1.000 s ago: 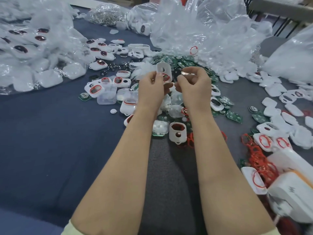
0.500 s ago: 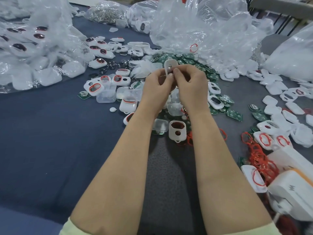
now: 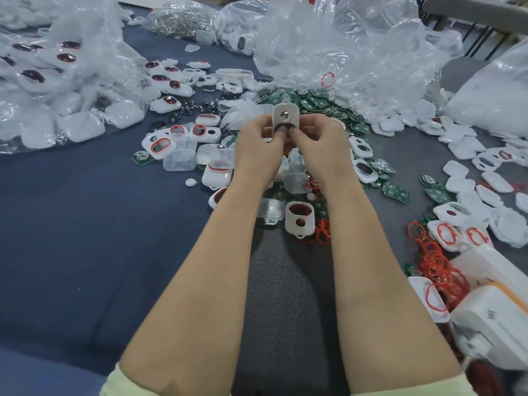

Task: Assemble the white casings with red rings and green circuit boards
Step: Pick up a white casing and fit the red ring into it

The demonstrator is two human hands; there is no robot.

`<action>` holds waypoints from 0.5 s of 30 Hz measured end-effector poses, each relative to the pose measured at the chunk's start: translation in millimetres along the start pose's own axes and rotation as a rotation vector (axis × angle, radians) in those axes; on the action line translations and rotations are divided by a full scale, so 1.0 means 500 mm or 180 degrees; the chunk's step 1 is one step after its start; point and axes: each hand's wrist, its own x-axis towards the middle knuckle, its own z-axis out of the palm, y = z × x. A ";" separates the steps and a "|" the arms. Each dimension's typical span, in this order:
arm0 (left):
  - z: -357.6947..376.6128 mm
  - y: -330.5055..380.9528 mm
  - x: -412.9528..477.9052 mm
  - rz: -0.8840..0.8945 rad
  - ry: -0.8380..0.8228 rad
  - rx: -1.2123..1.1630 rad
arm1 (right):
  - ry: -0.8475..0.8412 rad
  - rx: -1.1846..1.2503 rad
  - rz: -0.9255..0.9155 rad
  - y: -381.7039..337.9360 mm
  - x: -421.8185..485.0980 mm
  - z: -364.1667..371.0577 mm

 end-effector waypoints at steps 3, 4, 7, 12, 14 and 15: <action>0.001 0.002 -0.002 0.0164 0.0001 0.0528 | -0.0020 -0.0110 0.0159 0.005 0.004 0.000; 0.002 0.003 -0.002 0.0218 0.0002 0.0691 | 0.0019 -0.0122 0.0199 0.006 0.004 0.002; 0.001 0.006 -0.004 0.0388 0.0094 0.1143 | 0.0099 -0.0352 0.0213 0.005 0.003 0.007; -0.007 0.015 -0.008 0.0600 -0.0066 0.1525 | 0.0055 -0.0761 -0.0321 -0.007 -0.003 -0.008; -0.009 0.016 -0.010 0.0716 -0.0187 0.1746 | 0.0044 -0.1006 -0.0688 -0.015 -0.006 -0.020; -0.011 0.017 -0.011 0.0774 -0.0185 0.1759 | 0.0087 -0.1075 -0.0730 -0.016 -0.007 -0.026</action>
